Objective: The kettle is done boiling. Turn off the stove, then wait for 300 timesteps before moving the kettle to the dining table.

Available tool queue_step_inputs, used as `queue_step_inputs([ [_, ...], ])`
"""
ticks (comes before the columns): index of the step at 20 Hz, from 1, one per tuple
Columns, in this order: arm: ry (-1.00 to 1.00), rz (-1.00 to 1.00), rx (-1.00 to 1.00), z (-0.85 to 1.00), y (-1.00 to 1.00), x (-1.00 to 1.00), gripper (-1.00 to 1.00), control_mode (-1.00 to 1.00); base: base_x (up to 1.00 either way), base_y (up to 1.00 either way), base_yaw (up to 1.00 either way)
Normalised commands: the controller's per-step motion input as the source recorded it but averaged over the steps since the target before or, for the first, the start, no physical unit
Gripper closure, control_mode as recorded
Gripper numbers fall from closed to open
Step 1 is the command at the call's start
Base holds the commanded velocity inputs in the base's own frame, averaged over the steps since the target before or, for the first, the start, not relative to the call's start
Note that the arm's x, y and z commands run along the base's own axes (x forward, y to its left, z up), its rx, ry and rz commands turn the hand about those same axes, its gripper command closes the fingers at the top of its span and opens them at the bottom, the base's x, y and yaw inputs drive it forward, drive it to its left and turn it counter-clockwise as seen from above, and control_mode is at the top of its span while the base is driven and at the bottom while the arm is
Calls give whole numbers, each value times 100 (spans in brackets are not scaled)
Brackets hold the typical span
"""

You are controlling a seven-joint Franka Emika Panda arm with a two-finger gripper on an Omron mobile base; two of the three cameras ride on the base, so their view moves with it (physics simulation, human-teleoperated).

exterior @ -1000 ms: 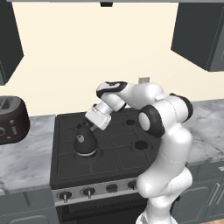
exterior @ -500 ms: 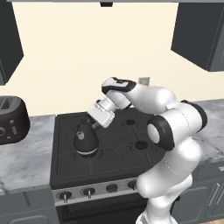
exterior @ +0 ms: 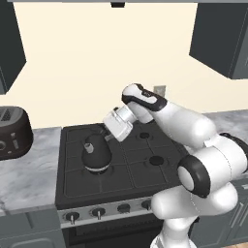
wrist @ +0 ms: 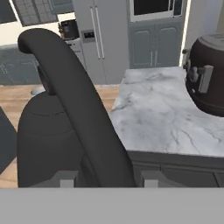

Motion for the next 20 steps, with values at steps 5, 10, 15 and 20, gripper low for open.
queue_step_inputs([
  [5,0,-12,0,49,-15,-50,100,-100,0,0,0],
  [10,0,-10,0,40,-17,-43,100,-100,0,0,0],
  [15,0,-3,0,8,-2,-12,100,-100,0,0,0],
  [20,0,0,0,0,0,0,100,-100,0,0,0],
])
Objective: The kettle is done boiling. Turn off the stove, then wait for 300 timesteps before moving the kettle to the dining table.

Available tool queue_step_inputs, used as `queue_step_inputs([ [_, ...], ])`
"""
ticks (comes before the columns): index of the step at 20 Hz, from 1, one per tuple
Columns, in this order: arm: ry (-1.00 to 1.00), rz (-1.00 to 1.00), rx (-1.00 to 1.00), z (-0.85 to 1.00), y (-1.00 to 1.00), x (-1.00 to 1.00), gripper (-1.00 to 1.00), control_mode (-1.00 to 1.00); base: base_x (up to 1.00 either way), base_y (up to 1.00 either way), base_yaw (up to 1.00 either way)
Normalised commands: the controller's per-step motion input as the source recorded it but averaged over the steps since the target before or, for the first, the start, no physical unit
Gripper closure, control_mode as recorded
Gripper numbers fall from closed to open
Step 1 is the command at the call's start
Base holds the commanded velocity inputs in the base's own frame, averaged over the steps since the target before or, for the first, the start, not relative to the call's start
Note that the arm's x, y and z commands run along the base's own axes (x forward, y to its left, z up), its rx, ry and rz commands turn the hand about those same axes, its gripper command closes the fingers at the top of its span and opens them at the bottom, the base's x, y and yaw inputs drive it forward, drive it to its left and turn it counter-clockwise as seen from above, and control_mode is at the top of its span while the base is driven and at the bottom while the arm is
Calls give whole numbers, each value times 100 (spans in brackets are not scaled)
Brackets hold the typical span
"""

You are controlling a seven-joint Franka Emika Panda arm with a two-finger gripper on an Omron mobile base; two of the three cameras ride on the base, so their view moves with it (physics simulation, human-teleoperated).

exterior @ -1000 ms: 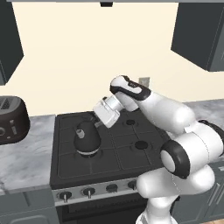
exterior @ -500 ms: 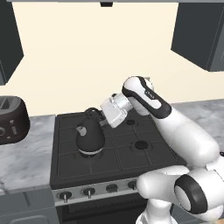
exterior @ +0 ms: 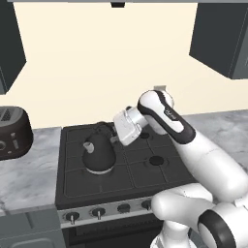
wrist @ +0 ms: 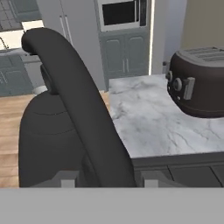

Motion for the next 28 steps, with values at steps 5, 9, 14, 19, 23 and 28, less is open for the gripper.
queue_step_inputs([
  [5,-2,0,0,0,-1,-3,100,100,-8,-3,0],
  [9,0,0,0,0,0,0,100,100,-52,-19,-9],
  [14,0,0,0,0,0,0,100,100,-46,-14,-25],
  [19,0,0,0,0,0,0,100,100,-29,-2,-46],
  [23,0,0,0,0,0,0,100,100,-16,2,-58],
  [28,0,0,0,0,0,0,100,100,-3,-1,-55],
])
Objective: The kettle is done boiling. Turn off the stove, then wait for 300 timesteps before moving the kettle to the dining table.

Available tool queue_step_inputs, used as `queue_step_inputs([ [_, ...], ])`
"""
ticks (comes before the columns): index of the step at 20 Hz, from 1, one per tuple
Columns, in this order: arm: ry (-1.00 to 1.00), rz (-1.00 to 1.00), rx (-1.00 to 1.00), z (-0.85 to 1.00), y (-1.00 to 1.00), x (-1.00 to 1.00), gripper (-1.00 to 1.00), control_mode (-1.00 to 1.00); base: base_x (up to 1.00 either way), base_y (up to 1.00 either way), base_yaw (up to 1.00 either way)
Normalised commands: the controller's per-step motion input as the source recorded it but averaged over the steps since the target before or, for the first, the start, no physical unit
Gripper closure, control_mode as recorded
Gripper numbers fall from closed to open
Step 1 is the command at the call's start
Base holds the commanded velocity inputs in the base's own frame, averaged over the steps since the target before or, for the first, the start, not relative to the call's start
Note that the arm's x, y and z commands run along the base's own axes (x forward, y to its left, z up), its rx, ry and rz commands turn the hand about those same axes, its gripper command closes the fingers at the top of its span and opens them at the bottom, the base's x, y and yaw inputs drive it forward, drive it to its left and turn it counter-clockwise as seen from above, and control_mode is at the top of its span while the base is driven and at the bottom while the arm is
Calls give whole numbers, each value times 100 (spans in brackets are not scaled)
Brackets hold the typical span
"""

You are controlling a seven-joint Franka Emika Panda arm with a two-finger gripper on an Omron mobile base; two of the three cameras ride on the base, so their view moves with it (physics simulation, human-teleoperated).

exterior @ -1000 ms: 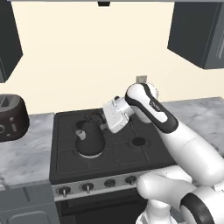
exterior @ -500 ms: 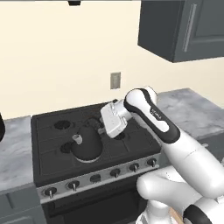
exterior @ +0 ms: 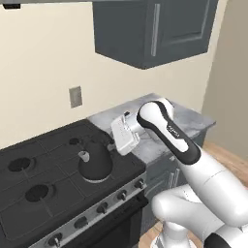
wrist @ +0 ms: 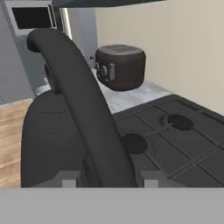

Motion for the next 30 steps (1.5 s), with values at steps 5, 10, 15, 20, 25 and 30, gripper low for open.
queue_step_inputs([
  [5,0,0,0,0,0,0,100,100,-5,-8,-48],
  [10,0,0,0,0,0,0,100,100,-5,-7,-47],
  [15,0,0,0,0,0,0,100,100,-4,0,-52],
  [20,0,0,0,0,0,0,100,100,-8,0,-55],
  [25,0,0,0,0,0,0,100,100,-4,2,-60],
  [30,0,0,0,0,0,0,100,100,0,14,-66],
])
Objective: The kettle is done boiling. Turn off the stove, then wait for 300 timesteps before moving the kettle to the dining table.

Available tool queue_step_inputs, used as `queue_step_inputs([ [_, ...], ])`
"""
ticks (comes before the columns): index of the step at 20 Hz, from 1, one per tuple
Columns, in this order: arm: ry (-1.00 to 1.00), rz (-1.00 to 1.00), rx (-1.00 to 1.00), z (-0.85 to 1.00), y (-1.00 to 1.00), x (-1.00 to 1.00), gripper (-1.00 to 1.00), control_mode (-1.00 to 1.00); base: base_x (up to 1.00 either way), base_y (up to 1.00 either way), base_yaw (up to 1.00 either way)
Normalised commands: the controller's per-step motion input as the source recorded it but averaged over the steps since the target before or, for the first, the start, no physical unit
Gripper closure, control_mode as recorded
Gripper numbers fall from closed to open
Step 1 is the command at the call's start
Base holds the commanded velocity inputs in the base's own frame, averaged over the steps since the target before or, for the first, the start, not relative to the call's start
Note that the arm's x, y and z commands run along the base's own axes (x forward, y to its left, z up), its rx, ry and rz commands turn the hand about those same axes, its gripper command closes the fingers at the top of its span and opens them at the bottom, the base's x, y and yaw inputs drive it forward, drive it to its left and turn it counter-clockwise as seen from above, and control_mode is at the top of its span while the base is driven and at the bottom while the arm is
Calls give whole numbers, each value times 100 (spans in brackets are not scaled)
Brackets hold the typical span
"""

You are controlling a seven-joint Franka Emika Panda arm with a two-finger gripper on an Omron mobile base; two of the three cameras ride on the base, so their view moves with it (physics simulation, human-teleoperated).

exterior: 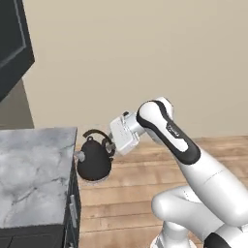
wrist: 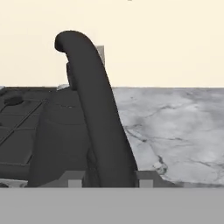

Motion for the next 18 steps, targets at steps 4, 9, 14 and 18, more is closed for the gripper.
queue_step_inputs([
  [4,0,0,0,0,0,0,100,100,0,17,-65],
  [9,0,0,0,0,0,0,100,100,0,17,-64],
  [14,0,0,0,0,0,0,100,100,0,18,-63],
  [18,0,0,0,0,0,0,100,100,0,21,-62],
])
